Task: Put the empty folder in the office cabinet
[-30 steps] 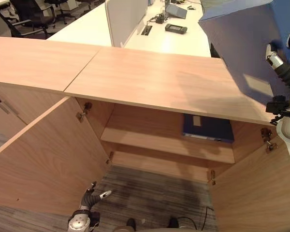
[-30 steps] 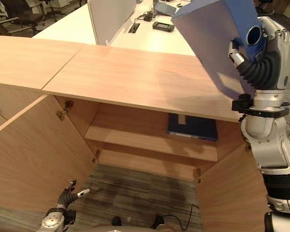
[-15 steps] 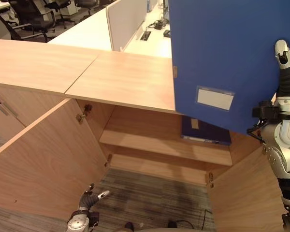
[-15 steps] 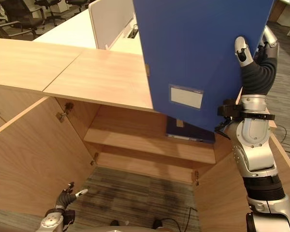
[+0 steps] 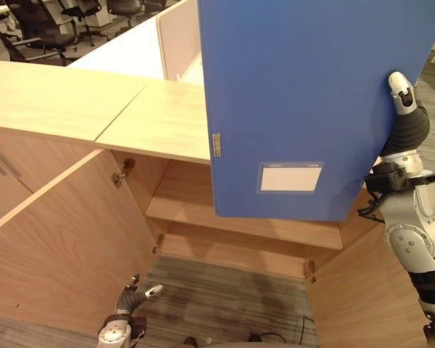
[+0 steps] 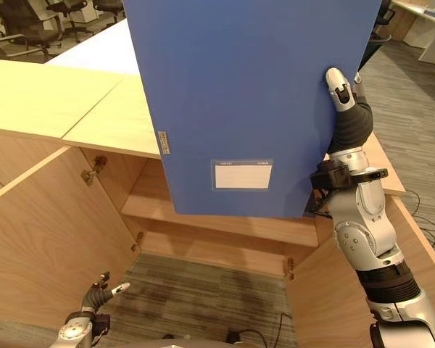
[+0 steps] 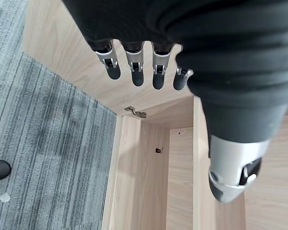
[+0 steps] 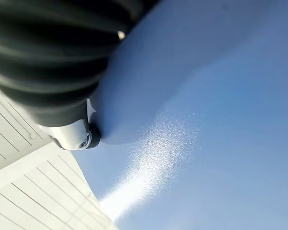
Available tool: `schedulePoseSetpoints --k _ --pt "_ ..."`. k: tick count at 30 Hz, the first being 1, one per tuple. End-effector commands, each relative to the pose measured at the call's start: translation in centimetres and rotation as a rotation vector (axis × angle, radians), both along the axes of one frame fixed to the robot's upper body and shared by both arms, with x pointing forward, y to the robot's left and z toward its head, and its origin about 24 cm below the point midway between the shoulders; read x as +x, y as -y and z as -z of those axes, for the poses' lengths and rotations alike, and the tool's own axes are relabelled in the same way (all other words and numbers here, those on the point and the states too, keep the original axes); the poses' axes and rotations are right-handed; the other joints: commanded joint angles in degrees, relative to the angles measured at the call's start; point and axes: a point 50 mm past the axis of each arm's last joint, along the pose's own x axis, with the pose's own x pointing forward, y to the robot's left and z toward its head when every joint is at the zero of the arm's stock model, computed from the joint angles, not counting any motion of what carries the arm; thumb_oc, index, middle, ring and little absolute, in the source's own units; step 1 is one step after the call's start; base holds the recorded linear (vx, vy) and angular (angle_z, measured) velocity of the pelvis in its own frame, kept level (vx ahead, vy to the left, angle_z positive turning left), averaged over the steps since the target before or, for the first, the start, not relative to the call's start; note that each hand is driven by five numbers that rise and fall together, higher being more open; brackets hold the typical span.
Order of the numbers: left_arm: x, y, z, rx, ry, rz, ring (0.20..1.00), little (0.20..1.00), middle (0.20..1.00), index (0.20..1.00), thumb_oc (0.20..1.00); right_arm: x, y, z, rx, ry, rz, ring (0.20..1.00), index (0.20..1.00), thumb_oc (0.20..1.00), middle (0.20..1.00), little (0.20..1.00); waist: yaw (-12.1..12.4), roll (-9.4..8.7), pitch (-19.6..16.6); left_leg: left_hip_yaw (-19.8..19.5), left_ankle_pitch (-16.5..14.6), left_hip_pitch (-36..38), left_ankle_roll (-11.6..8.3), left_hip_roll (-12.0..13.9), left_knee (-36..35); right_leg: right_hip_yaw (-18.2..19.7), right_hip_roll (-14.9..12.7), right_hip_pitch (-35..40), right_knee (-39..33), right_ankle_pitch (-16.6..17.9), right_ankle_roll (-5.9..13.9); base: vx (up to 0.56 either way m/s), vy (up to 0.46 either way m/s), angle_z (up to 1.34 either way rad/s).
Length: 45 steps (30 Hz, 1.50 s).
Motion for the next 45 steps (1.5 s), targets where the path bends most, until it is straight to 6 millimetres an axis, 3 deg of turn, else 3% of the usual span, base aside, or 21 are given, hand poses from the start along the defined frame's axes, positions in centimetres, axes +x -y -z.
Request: schedulePoseSetpoints --k 1,6,8,15,23,31,45 --pt "2.3 -1.2 -1.4 0.020 0.079 0.002 1.000 1.000 1.000 1.000 1.000 -0.6 -0.9 -2.4 -0.031 0.089 -0.083 0.200 0.200 0.200 0.200 0.200 0.38 1.03 -1.20 -0.17 -1.98 -0.80 -3.49 2.87 0.66 0.47 -1.95 3.55 2.23 -6.81 1.90 -0.01 0.003 -0.03" --pt "4.2 0.0 -3.5 -0.046 0.207 0.108 1.000 1.000 1.000 1.000 1.000 -0.2 -1.2 0.3 -0.174 -0.031 -0.079 0.200 0.200 0.200 0.200 0.200 0.52 1.49 -0.81 -0.23 -1.89 -0.87 -3.39 2.78 0.66 0.32 -2.23 3.68 2.07 -6.54 2.00 0.00 0.000 0.00" --pt "5.1 0.2 -5.6 -0.088 0.303 0.189 1.000 1.000 1.000 1.000 1.000 0.1 -1.2 1.8 -0.244 -0.095 -0.064 0.200 0.200 0.200 0.200 0.200 0.62 1.82 -0.46 -0.35 -1.85 -0.96 -3.31 2.73 0.66 0.28 -2.32 3.60 1.93 -6.40 2.11 0.00 0.000 0.00" --pt "6.7 0.4 -10.9 -0.217 0.446 0.417 1.000 1.000 1.000 1.000 1.000 0.9 -1.3 5.8 -0.267 -0.255 -0.054 0.200 0.200 0.200 0.200 0.200 1.00 2.44 0.15 -0.68 -1.62 -1.23 -3.22 2.57 0.66 -0.10 -2.55 3.77 1.58 -6.02 2.33 0.00 0.000 0.00" --pt "8.3 2.2 -15.0 -0.375 0.566 0.542 1.000 1.000 1.000 1.000 1.000 1.0 -2.8 8.6 -0.277 -0.344 -0.099 0.200 0.200 0.200 0.200 0.200 1.39 2.46 0.53 -1.41 -1.45 -1.43 -3.12 2.38 0.66 -0.30 -2.60 4.01 1.33 -5.97 2.37 0.00 -0.009 0.02" --pt "8.8 3.9 -16.5 -0.465 0.613 0.598 1.000 1.000 1.000 1.000 1.000 1.1 -4.0 9.1 -0.293 -0.349 -0.127 0.200 0.200 0.200 0.200 0.200 1.62 2.46 0.96 -1.78 -1.37 -1.50 -3.03 2.34 0.66 -0.45 -2.63 4.21 1.20 -5.93 2.36 0.00 -0.013 0.05" --pt "8.2 6.2 -15.0 -0.604 0.566 0.555 1.000 1.000 1.000 1.000 1.000 1.5 -5.0 9.3 -0.226 -0.348 -0.114 0.200 0.200 0.200 0.200 0.200 1.80 2.28 1.16 -1.92 -1.70 -1.11 -2.51 2.01 0.66 -0.37 -2.63 4.58 1.34 -6.15 2.26 0.00 0.000 0.00"
